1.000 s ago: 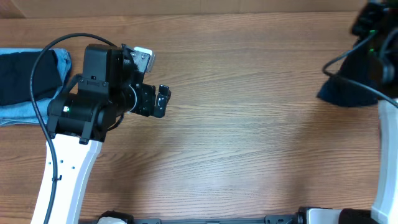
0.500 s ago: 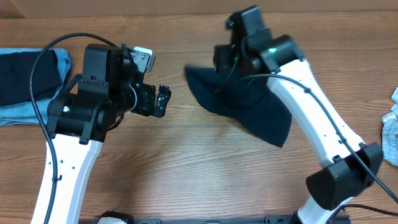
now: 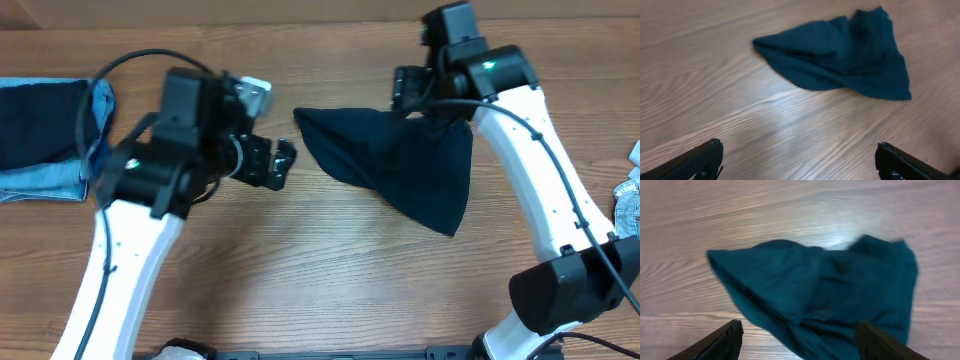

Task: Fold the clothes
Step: 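Grasp the shirt's left side with the left gripper and pull it leftward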

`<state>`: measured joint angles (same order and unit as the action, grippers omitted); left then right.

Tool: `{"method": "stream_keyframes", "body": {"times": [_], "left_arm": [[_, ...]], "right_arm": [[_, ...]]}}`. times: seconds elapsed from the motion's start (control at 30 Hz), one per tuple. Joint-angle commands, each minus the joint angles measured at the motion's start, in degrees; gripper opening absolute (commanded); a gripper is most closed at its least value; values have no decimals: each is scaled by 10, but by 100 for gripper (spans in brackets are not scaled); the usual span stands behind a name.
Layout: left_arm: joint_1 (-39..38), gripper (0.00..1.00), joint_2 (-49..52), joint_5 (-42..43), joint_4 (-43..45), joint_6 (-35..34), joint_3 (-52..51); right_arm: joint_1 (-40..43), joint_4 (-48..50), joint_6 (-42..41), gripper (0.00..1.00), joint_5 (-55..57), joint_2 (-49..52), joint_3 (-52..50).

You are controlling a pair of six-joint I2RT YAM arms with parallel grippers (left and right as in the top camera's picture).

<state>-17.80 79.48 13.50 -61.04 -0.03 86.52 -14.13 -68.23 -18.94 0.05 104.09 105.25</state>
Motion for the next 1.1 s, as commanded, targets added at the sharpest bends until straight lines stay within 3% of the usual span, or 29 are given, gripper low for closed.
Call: {"method": "stream_keyframes", "body": {"times": [0.0, 0.33, 0.73, 0.9, 1.07], "left_arm": [[-47, 100, 75, -2, 26, -8, 9], [-176, 100, 233, -211, 195, -4, 9], [-293, 100, 391, -343, 378, 48, 11], [-298, 96, 420, -389, 435, 48, 11], [-294, 82, 431, -401, 462, 48, 11]], "right_arm": [[43, -23, -21, 78, -23, -14, 8], [159, -57, -21, 78, -129, -14, 8], [175, -80, -14, 78, -130, -14, 8], [175, -92, -5, 77, -130, -14, 8], [175, -101, -3, 76, -130, -14, 8]]}}
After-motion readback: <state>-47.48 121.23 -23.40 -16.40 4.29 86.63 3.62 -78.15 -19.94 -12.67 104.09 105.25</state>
